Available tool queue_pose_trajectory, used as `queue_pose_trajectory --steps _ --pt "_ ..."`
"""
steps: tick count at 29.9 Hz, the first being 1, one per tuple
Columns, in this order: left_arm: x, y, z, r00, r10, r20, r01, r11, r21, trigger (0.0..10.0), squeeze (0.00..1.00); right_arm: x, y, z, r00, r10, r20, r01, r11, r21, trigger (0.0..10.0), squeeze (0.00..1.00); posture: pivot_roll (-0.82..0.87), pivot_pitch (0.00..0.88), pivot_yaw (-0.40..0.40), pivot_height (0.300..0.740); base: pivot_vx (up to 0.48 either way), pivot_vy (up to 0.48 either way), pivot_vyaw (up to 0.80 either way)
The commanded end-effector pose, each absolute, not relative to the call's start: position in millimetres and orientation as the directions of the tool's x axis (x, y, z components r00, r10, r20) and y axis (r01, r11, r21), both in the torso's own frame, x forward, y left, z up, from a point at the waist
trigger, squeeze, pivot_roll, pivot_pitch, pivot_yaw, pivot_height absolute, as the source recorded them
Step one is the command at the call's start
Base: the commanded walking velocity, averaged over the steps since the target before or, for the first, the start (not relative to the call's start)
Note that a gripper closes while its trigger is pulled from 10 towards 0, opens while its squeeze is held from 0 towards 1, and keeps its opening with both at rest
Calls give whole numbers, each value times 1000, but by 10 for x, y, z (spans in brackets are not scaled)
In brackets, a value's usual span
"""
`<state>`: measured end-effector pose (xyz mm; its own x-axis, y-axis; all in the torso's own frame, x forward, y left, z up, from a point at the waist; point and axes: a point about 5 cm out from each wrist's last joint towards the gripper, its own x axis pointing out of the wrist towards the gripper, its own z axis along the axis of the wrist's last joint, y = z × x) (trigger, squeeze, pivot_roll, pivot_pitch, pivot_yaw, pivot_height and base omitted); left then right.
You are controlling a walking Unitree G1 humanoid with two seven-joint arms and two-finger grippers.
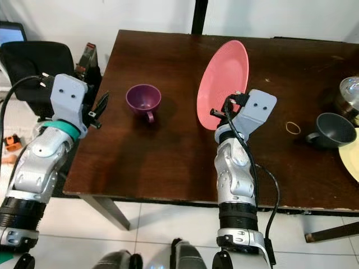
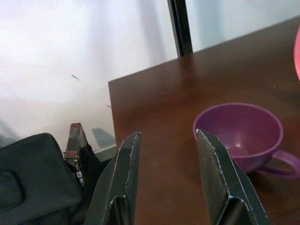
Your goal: Setting the table
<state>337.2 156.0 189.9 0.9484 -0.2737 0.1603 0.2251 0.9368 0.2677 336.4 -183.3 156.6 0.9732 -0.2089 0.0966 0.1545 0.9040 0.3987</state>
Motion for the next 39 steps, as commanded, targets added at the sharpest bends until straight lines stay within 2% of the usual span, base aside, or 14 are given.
queue_pose_trajectory --steps 1,8,9,11,12,20,23,25,27,30,31,33,34,39 --pt "3369 1595 1896 951 -271 151 226 939 258 10000 0 3371 -1827 1492 979 -197 52 148 862 484 10000 0 51 0 70 740 0 0 0" --pt "3352 1593 1891 949 -280 147 237 937 256 10000 0 3407 -1831 1231 985 -156 -78 171 768 617 10000 0 57 3 65 740 0 0 0" --pt "3345 1590 1887 949 -281 145 239 937 255 10000 0 3414 -1809 1183 984 -143 -103 176 791 586 10000 149 59 5 64 740 0 0 0" --pt "3342 1588 1884 949 -282 144 240 937 254 10000 0 3417 -1795 1155 984 -137 -117 179 808 561 10000 149 59 5 64 740 0 0 0" --pt "3337 1587 1881 949 -282 141 241 937 252 10000 0 3423 -1773 1116 983 -125 -138 180 825 536 10000 1000 60 7 60 740 0 0 0" --pt "3327 1586 1876 950 -278 140 239 940 245 10000 0 3439 -1761 1062 979 -100 -178 173 868 465 10000 1000 62 10 53 740 0 0 0" --pt "3322 1574 1869 950 -280 139 242 940 242 10000 0 3447 -1792 1065 980 -87 -179 140 941 307 10000 1000 62 10 53 740 0 0 0" --pt "3322 1572 1868 950 -281 139 243 940 242 10000 0 3448 -1794 1064 980 -81 -182 129 955 268 10000 1000 62 10 53 740 0 0 0" --pt "3320 1567 1869 949 -283 140 245 939 241 10000 0 3447 -1810 1073 981 -76 -179 94 991 94 10000 1000 62 10 53 740 0 0 0" --pt "3322 1553 1869 949 -284 140 246 939 240 10000 0 3438 -1856 1079 982 -78 -174 71 996 -46 10000 984 51 9 51 740 0 0 0" --pt "3322 1551 1869 949 -284 140 246 939 240 10000 0 3431 -1878 1079 981 -81 -175 65 993 -94 10000 388 51 9 51 740 0 0 0" --pt "3320 1549 1868 949 -283 140 245 939 239 10000 0 3426 -1892 1078 981 -83 -177 61 990 -127 10000 388 51 9 49 740 0 0 0" --pt "3320 1548 1867 949 -283 140 245 940 239 10000 0 3400 -1953 1070 978 -101 -183 68 981 -181 10000 0 50 7 48 740 0 0 0" --pt "3319 1539 1867 948 -285 139 247 939 239 10000 0 3271 -2131 1039 969 -139 -202 67 942 -329 10000 0 50 7 48 740 0 0 0"
